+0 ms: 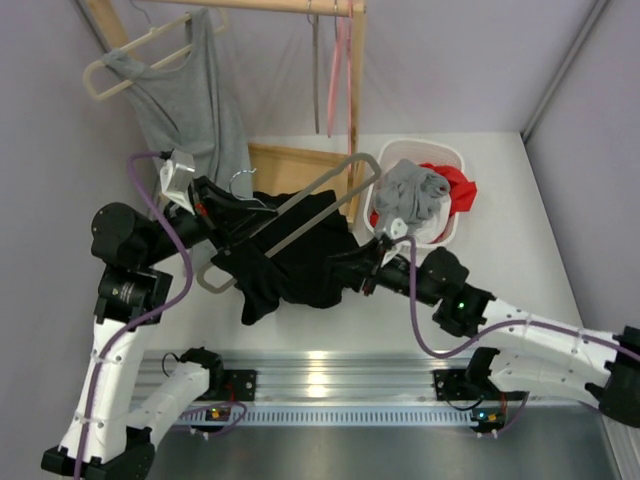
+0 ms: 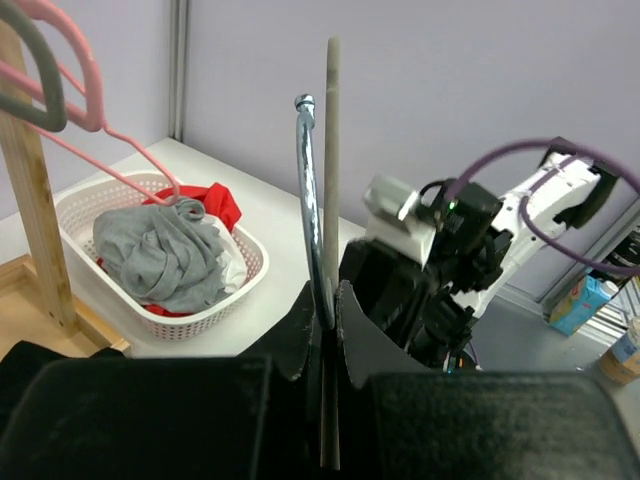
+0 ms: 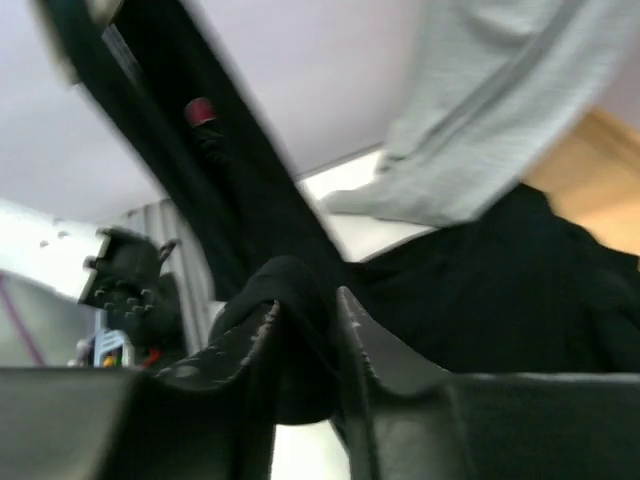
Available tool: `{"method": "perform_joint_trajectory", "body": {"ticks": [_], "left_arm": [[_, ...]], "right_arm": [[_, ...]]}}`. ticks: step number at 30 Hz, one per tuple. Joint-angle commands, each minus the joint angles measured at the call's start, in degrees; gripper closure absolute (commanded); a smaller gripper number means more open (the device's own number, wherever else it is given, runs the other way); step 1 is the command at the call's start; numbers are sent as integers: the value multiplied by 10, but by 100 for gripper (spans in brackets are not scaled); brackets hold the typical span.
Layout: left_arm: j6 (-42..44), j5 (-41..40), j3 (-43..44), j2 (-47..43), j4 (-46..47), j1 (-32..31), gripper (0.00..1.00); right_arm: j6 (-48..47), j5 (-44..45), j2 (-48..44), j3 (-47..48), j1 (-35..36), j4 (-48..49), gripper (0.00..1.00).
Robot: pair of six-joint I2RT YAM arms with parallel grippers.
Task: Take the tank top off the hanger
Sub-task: Remove the tank top from the hanger, then place the tank top in the bin.
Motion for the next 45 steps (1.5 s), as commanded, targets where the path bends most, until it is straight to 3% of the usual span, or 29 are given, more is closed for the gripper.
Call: {"method": "perform_joint_trajectory", "body": {"ticks": [1,2,3,5,8,13,19,21,22,23,24,25,33,36,40,42,45], "left_arm": [[-3,-8,41,-11,38,-18,100],[-4,-8,45,-12,40,-21,100],[-6,-9,50,-12,40,-24,100],[-12,-13,62,-12,40,-26,100],[-18,-19,75,-15,41,-26,100],[-50,-20,80,-27,84,-27,100],[-99,-9,75,-37,159,-27,100],[-130,2,41,-43,224,-27,100],[-178,0,23,-46,320,-27,100],[-201,-2,2,-50,367,-27,100],[-217,-15,-32,-54,402,-27,100],[-225,-26,-43,-55,424,-27,100],[-145,-143,-126,-74,454,-27,100],[-162,-186,-159,-79,526,-27,100],[-218,-204,-166,-67,595,-27,100],[-219,-195,-152,-63,592,-27,100],[-165,-186,-121,-74,501,-27,100]], "right_arm": [[-21,4,64,12,77,168,71],[-28,9,82,18,97,190,45],[-25,9,116,25,103,202,32],[-5,-4,148,33,107,236,16],[21,-26,201,29,107,333,3],[22,-9,288,55,112,416,1],[-25,10,317,93,122,413,1],[-16,-13,332,116,121,395,7],[-13,-34,335,125,123,389,19],[-2,-42,342,134,125,375,62],[4,-45,343,149,128,365,84],[7,-52,342,156,138,354,98],[-26,-100,329,197,209,250,100],[-29,-123,358,249,221,153,100],[-14,-87,390,264,223,57,100],[-13,-74,383,232,222,54,100],[-15,-45,331,166,220,55,100]]}}
